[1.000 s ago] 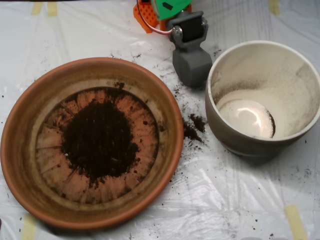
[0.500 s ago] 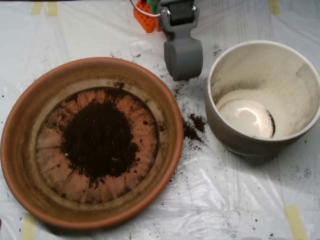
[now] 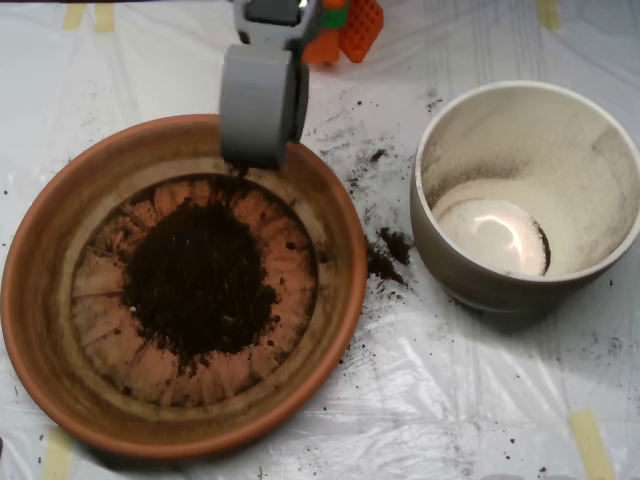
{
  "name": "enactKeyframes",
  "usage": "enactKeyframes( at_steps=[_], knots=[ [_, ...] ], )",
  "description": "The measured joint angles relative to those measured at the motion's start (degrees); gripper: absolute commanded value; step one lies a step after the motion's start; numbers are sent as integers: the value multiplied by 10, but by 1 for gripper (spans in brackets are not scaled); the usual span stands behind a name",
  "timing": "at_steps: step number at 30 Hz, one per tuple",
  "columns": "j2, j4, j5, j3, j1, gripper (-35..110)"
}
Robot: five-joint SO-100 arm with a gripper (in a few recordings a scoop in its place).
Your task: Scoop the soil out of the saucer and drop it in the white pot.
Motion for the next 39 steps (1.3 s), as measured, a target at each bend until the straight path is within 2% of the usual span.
enactKeyframes(
  at_steps=[4, 15, 20, 27, 39],
  knots=[
    [-47, -11, 18, 0, 37, 33],
    [-141, -42, 30, 0, 69, 42],
    [-202, -58, 54, 0, 99, 34],
    [-284, -94, 81, -4, 128, 38],
    [-577, -82, 107, -183, 170, 42]
  ],
)
